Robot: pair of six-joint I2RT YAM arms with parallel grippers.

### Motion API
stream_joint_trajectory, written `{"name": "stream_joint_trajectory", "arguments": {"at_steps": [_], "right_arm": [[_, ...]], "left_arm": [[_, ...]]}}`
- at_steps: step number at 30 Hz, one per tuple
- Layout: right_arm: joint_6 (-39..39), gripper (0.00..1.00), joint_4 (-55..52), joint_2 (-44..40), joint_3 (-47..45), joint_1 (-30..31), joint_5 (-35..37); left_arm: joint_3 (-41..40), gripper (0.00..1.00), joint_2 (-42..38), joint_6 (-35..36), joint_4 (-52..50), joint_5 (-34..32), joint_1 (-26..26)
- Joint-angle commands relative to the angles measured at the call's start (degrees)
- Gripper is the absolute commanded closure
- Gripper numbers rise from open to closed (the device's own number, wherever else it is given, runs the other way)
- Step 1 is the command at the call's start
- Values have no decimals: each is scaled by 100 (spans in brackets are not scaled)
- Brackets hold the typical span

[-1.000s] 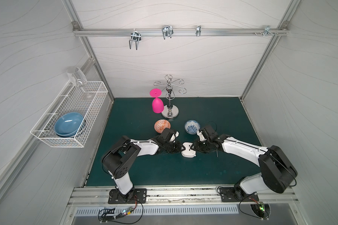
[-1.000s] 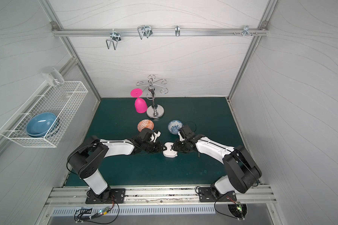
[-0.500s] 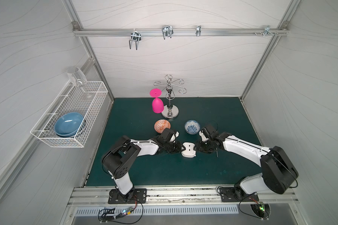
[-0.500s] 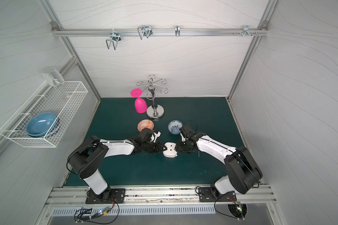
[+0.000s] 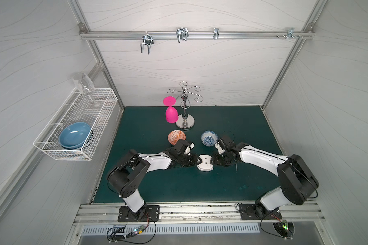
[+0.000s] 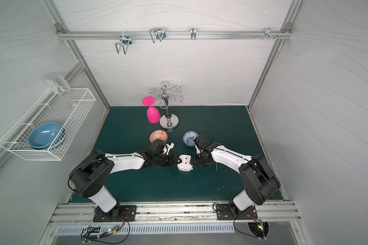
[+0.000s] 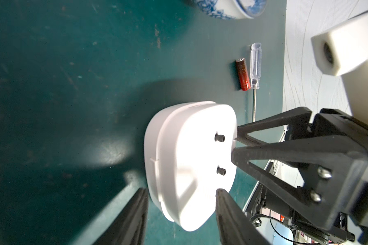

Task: Remove the battery from the alarm
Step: Install the cover on the alarm, then adjust the alarm at the center of the board.

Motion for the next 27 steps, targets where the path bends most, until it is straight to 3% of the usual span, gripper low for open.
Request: {"name": "stream_joint_trajectory", "arguments": {"at_steps": [1,6,10,12,20,27], "right_arm": [[-94,49,-194,293,-67,-11,277],[-155,48,-48,261,-207,-13,176],[-192,19,417,-234,-309,-32,-246],[-180,12,494,-355,-266,-31,-491],[332,11,980,-232,-234,377,-1050],[726,12,1483,185,-20,1171,-1083]], "left_arm": [[-24,44,-178,72,33,-63,28],[-93,43,-347,70,25,-68,70],[-293,40,-619,24,61,-67,188],[-410,38,-794,19,36,-105,260],[-894,36,-1453,-53,-58,-129,636],[-1213,35,-1977,-84,-227,-150,928]]}}
